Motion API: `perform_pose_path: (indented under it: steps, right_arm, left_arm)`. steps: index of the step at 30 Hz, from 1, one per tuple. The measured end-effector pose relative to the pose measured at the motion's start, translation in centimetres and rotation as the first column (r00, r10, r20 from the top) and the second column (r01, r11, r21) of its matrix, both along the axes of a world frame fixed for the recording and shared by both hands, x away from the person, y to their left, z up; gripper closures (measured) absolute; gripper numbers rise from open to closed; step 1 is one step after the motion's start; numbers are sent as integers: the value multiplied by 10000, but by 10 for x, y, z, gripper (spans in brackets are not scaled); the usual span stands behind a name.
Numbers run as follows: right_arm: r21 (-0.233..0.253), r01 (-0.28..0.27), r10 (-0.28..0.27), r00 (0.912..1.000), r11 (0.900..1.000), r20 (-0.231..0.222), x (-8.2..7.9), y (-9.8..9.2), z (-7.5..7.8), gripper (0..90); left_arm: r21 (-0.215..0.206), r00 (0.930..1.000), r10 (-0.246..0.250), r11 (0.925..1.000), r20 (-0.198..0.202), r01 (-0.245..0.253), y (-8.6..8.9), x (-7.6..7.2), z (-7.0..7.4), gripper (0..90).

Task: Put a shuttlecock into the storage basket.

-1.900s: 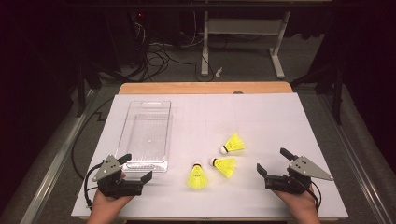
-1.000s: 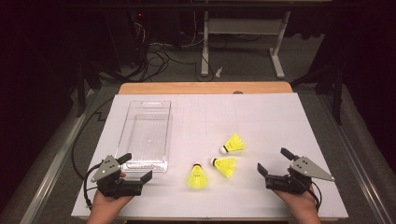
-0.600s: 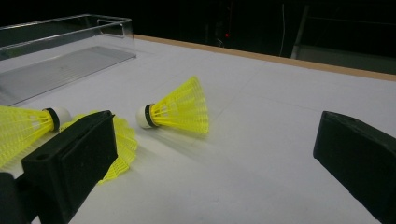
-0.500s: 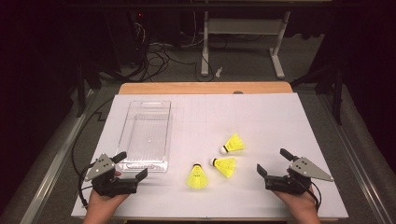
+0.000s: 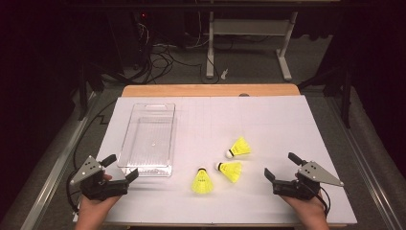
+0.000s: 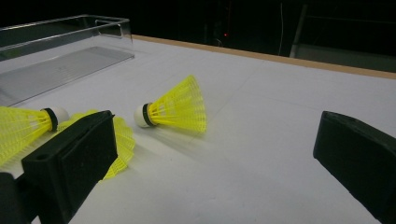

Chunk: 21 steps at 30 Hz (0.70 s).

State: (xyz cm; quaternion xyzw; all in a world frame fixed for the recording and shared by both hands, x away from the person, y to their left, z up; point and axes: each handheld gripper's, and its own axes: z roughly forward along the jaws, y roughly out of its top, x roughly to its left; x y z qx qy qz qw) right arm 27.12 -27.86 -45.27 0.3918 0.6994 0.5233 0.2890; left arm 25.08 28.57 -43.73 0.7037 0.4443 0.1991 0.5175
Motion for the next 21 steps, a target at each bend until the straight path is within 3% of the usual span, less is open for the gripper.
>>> perform_pose_path:
  steps: [10, 16, 21]
  right_arm:
    - [77, 81, -81, 10000, 9999, -5, -1, -3, 0, 2]
    - [65, 59, -59, 10000, 10000, 5, -1, -3, 0, 2]
    - [44, 27, -27, 10000, 10000, -17, -1, -3, 0, 2]
  left_arm:
    - [-88, 9965, 793, 9968, -253, -795, 21, 3, -5, 3]
    - [-299, 9951, 948, 9950, -279, -956, 27, 3, -5, 4]
    - [-10, 9953, 917, 9958, -315, -918, 26, 2, -4, 7]
